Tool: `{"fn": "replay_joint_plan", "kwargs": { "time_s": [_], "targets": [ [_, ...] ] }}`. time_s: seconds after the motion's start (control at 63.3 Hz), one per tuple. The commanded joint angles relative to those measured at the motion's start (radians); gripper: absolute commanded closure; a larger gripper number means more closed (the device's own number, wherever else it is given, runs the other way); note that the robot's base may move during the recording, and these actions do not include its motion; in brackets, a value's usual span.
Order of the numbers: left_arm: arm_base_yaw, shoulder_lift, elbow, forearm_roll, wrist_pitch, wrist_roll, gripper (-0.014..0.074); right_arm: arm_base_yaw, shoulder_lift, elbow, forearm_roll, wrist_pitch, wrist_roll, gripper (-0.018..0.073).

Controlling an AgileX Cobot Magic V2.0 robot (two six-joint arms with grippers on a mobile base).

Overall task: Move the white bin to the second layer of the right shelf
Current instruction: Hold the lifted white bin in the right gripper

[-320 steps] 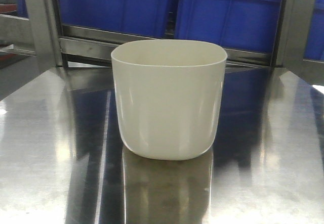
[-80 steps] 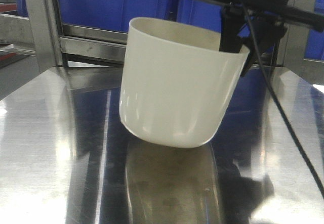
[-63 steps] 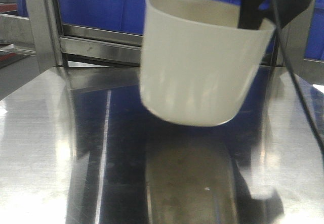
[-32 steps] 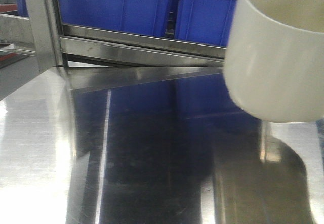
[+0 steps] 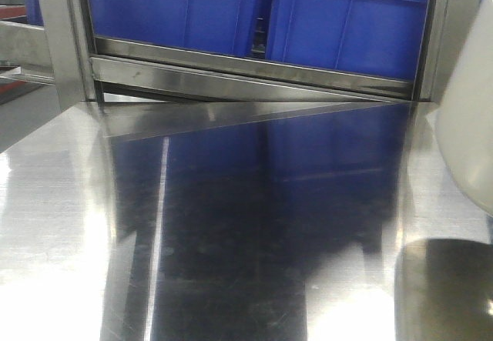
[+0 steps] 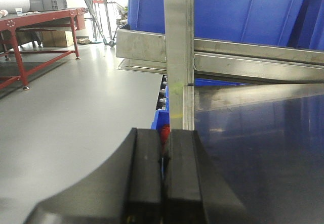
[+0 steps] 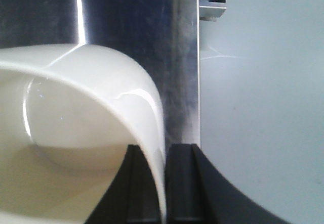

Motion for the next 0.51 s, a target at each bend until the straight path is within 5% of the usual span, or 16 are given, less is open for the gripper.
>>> {"fn": "replay_joint_plan", "kwargs": {
  "time_s": [0.0, 0.49],
  "targets": [
    [-0.004, -0.013, 0.037, -0.006, -0.084, -0.003, 0.0512, -0.006, -0.041, -0.025, -0.017, -0.043, -0.007, 0.0505],
    [-0.004, -0.013, 0.037, -0.006, -0.084, -0.003, 0.0512, -0.005, -0.161, 0.064, -0.007, -0.075, -0.04, 0.0505]
  ]
}}
